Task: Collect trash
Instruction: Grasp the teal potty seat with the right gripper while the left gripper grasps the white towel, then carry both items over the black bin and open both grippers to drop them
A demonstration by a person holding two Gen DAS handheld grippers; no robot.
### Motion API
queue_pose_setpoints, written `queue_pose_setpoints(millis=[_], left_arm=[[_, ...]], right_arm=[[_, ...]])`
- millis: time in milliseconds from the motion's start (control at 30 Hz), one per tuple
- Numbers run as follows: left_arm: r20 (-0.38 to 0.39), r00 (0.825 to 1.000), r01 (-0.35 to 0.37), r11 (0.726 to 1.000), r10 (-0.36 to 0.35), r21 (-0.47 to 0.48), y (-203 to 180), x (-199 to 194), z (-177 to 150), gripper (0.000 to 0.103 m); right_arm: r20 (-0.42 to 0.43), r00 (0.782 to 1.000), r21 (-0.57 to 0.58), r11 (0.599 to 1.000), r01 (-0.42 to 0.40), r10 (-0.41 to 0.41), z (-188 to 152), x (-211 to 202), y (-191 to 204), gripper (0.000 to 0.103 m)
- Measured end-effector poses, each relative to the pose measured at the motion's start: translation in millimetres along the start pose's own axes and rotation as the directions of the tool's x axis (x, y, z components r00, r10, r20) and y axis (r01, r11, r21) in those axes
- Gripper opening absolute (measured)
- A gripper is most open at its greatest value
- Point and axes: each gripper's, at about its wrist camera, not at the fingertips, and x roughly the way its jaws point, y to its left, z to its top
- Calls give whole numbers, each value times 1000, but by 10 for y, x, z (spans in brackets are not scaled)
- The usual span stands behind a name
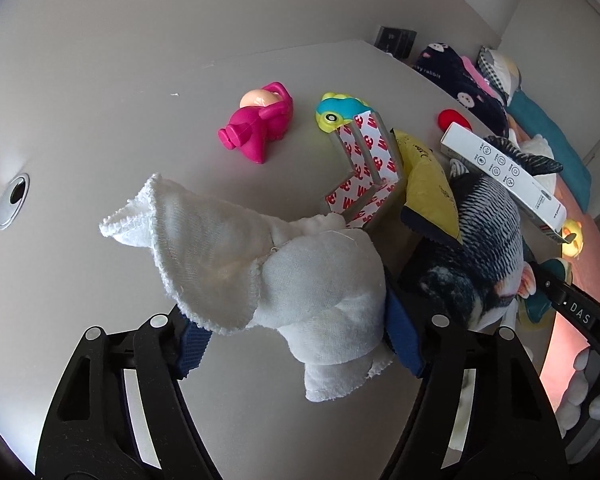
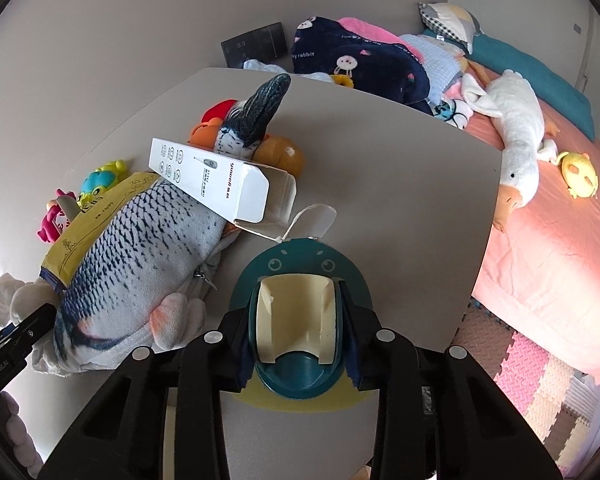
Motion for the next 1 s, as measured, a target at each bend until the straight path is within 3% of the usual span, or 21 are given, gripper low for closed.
queue_pose_setpoints(millis=[167, 433, 700, 1000], left_arm=[[14, 1000, 8, 1000, -7, -18, 44, -50, 6, 57], [70, 997, 20, 999, -17, -45, 124, -359, -36, 50], [127, 991, 39, 999, -42, 26, -170, -724, -66, 50], [127, 987, 89, 990, -103, 113, -709, -861, -211, 51]], right_arm=[[1, 1000, 11, 1000, -25, 25, -35, -55, -25, 36], [28, 999, 17, 999, -32, 31, -103, -263, -80, 36], [67, 997, 29, 998, -47, 45, -204, -547, -231, 36], [97, 995, 64, 997, -40, 33, -351, -861, -605, 36]])
